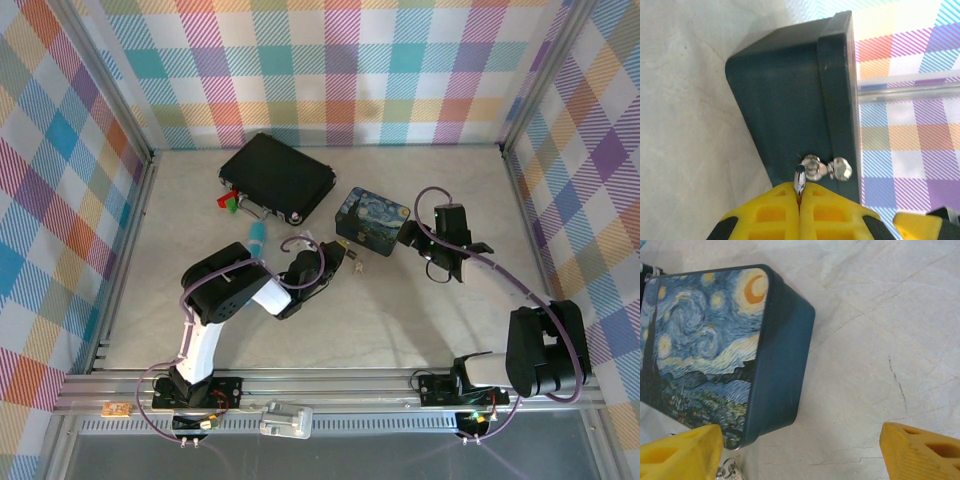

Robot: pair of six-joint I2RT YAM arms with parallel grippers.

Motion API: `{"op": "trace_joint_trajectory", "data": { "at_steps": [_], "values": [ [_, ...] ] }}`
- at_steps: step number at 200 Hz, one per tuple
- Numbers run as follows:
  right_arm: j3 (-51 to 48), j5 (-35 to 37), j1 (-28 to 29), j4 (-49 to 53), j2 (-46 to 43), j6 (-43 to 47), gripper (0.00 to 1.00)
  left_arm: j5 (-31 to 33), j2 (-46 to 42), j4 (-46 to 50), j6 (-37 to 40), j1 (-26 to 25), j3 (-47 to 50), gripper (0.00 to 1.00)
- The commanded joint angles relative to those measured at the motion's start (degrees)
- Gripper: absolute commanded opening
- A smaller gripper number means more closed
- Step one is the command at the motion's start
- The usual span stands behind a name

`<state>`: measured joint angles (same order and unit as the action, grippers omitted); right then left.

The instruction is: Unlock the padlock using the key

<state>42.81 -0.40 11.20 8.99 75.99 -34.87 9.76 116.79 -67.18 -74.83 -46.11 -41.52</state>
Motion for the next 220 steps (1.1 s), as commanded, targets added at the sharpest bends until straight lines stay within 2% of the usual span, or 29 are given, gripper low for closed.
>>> {"op": "trace_joint_trajectory", "data": {
  "at_steps": [1,18,28,47,70,100,127,155,185,220],
  "values": [
    [1.84,-3.38,-0.33,3.71,-1.82,6.0,0.83,-5.11,-5.05,1.0,1.31,1.03,2.38,0.0],
    [1.14,-6.37,-0.39,4.63,-3.35,8.67,0.87,-8.71,-7.7,4.28,1.87,1.57,4.8,0.0],
    [0.6,-7.9,-0.39,5.25,-4.39,9.96,1.0,-10.68,-9.52,6.66,2.22,1.94,6.07,0.0],
    [-0.61,-9.72,-0.39,6.33,-6.08,11.22,0.99,-14.4,-13.41,14.19,4.1,2.6,7.4,0.0],
    [-2.08,-11.12,-0.39,6.92,-8.1,11.67,0.99,-17.76,-18.73,29.3,9.4,2.73,5.72,0.0],
    [-3.05,-11.58,-0.43,7.2,-9.89,11.7,0.99,-17.24,-23.55,50.28,18.15,2.63,0.54,0.0],
    [-3.1,-11.12,-0.37,7.16,-10.42,11.58,0.99,-16.56,-22.28,63.8,24.29,2.75,-5.82,0.0],
    [-3.25,-10.02,-0.39,7.59,-10.9,11.89,0.99,-15.47,-19.57,68.49,27.58,2.76,-9.47,0.0],
    [-3.35,-9.2,-0.39,8.76,-11.31,12.61,0.99,-11.05,-17.22,73.64,31.44,2.69,-14.06,0.0],
    [-3.3,-8.06,-0.39,10.17,-11.95,13.6,0.99,-8.82,-15.28,73.97,32.15,3.81,-15.94,0.01]
  ]
}}
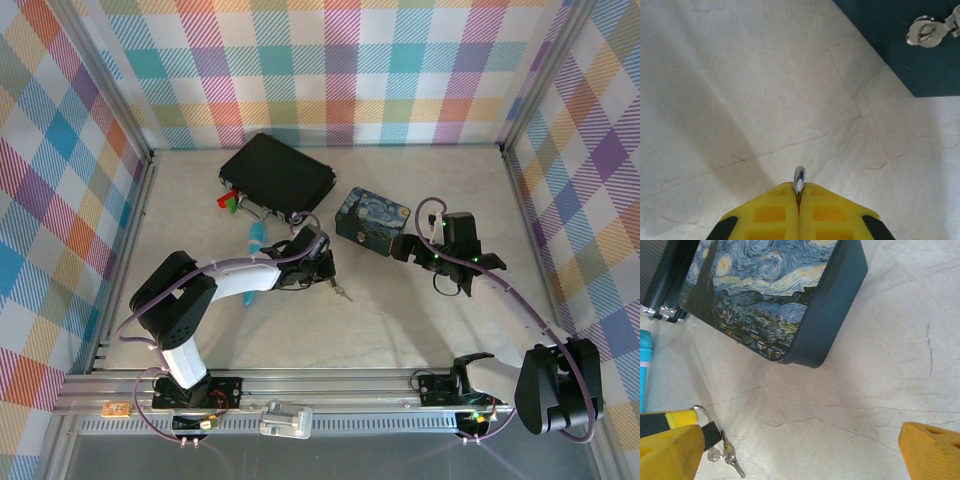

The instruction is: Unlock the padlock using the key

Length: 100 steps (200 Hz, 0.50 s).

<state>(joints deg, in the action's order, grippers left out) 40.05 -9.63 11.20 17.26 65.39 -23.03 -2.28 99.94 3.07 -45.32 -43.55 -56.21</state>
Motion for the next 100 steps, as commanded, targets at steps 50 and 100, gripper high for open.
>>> {"op": "trace_joint_trajectory", "data": {
  "at_steps": [50,100],
  "values": [
    [-1.95,5.69,-0.39,1.64,-4.52,3.52,0.99,4.54,2.22,4.23,2.12,3.63,0.08,0.13],
    [-0.67,9.93,-1.04,0.56,-2.79,7.63,0.99,5.82,0.38,3.72,1.33,4.64,0.77,0.35]
  ]
}}
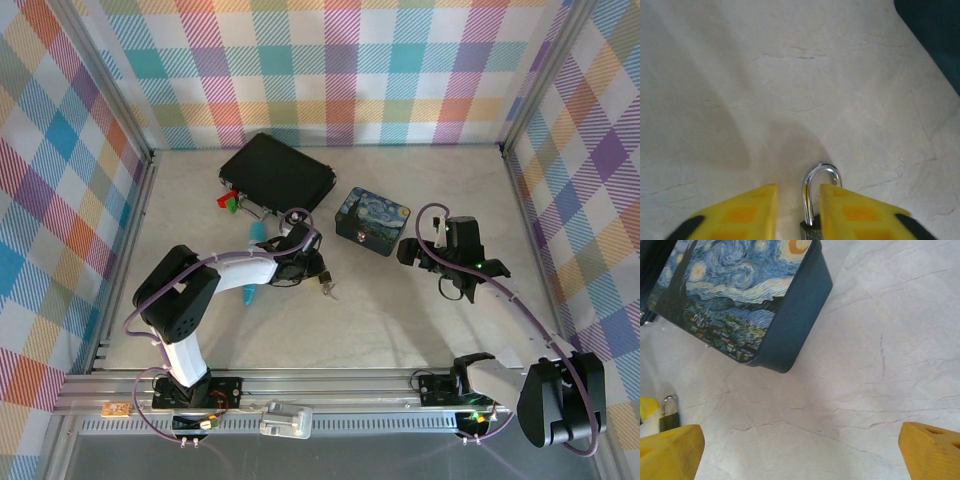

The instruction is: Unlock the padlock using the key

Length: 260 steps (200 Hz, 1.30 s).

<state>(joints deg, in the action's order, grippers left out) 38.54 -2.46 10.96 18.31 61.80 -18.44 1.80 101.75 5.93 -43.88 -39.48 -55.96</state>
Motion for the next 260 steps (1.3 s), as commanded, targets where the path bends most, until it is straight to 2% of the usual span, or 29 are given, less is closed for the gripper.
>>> {"op": "trace_joint_trajectory", "data": {
  "at_steps": [1,18,44,71,90,106,116,139,165,177,192,205,212,221,244,254,260],
  "values": [
    [0.88,2.79,-0.83,-0.56,0.87,3.05,0.99,1.85,-1.54,0.89,-0.09,0.56,0.52,0.36],
    [0.67,3.44,-1.02,-2.3,1.68,3.65,0.99,3.48,-2.97,2.13,0.39,0.71,0.16,0.44],
    [0.08,6.78,-1.5,-5.77,3.33,5.19,0.99,5.45,-6.72,4.87,2.31,1.64,-0.25,0.5],
    [-1.32,9.14,-2.97,-12.11,5.9,6.96,0.99,9.01,-12.22,9.4,6.99,3.54,-0.88,0.62],
    [-2.41,11.1,-4.03,-16.83,7.72,8.29,0.99,13.65,-16.78,13.41,10.59,5.13,-1.05,0.72],
    [-2.84,12.91,-4.95,-20.08,9.2,9.66,0.99,19.76,-21.14,16.03,13.3,6.5,-0.48,0.87],
    [-3.44,13.58,-5.29,-22.79,10.45,10.54,0.99,22.2,-23.96,16.6,15.23,7.79,0.35,0.89],
    [-4.47,13.79,-5.73,-27.87,14.26,12.43,0.99,28.04,-30.24,17.09,18.17,11.33,3.41,1.0],
    [-7.29,13.19,-5.86,-38.86,18.01,14.92,0.99,37.22,-36.58,14.06,22.32,14.84,8.74,1.0],
    [-9.15,13.19,-5.86,-46.7,19.56,16.17,0.99,40.34,-38.8,10.65,25.45,16.51,12.28,1.0],
    [-9.3,13.22,-5.86,-50.08,20.92,18.29,0.99,44.03,-40.91,4.77,29.51,18.2,16.26,1.0],
    [-11.01,13.58,-6.08,-56.93,23.44,18.67,0.99,47.31,-42.16,2.67,30.69,19.46,18.89,1.0],
    [-11.58,13.02,-6.57,-60.27,25.04,18.54,0.99,48.36,-42.67,2.12,30.45,20.36,20.02,1.0],
    [-11.32,11.38,-7.37,-57.18,23.85,17.73,0.99,49.0,-43.18,0.64,29.95,21.35,21.79,1.0],
    [-16.58,6.69,-10.61,-69.97,26.65,15.62,0.99,51.02,-42.4,-6.93,30.32,23.02,27.91,1.0],
    [-15.89,6.62,-10.62,-66.5,25.68,15.62,0.99,51.54,-41.33,-9.41,31.13,23.59,29.57,1.0],
    [-16.05,6.61,-10.61,-68.07,26.15,15.8,0.99,51.07,-40.76,-11.77,32.08,23.95,30.69,1.0]
  ]
}}
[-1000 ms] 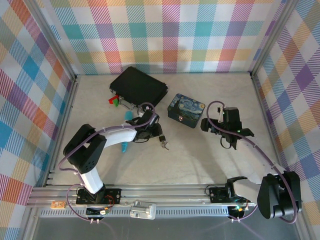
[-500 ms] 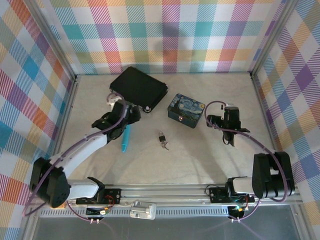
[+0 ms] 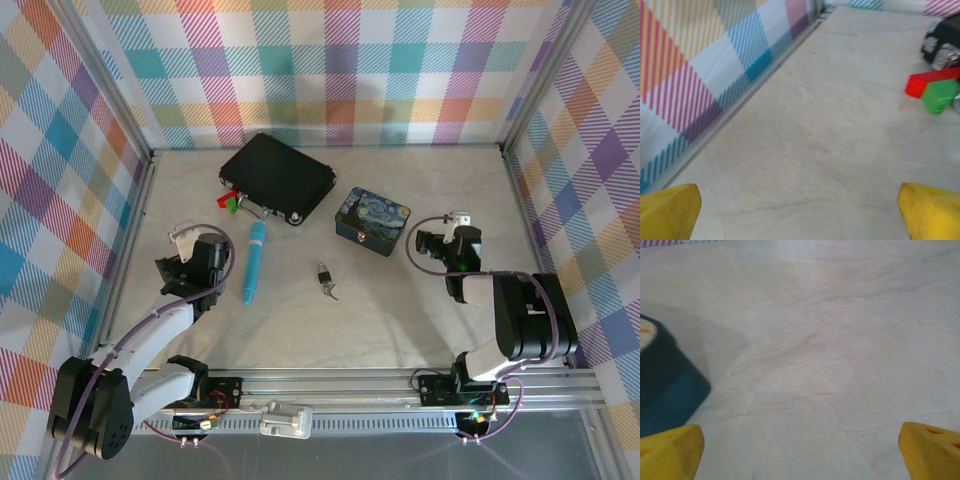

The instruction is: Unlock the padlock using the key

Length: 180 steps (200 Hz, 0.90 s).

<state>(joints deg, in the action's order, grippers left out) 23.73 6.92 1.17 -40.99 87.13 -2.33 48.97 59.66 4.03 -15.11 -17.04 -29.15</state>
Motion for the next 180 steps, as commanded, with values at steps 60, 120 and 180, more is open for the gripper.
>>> {"op": "trace_joint_trajectory", "data": {
  "at_steps": [60,120,180],
  "values": [
    [-0.98,-2.67,-0.56,-7.78,0.66,0.04,0.99,-15.14,9.52,-44.49,14.14,7.49,14.03,1.0],
    [-0.87,-2.69,-0.47,-7.58,0.6,0.13,0.99,-29.66,25.06,-58.73,15.1,9.9,11.12,1.0],
    [-0.52,-3.76,-0.48,-7.0,0.67,0.64,0.99,-30.28,30.88,-57.32,15.91,9.96,7.51,1.0]
  ]
}}
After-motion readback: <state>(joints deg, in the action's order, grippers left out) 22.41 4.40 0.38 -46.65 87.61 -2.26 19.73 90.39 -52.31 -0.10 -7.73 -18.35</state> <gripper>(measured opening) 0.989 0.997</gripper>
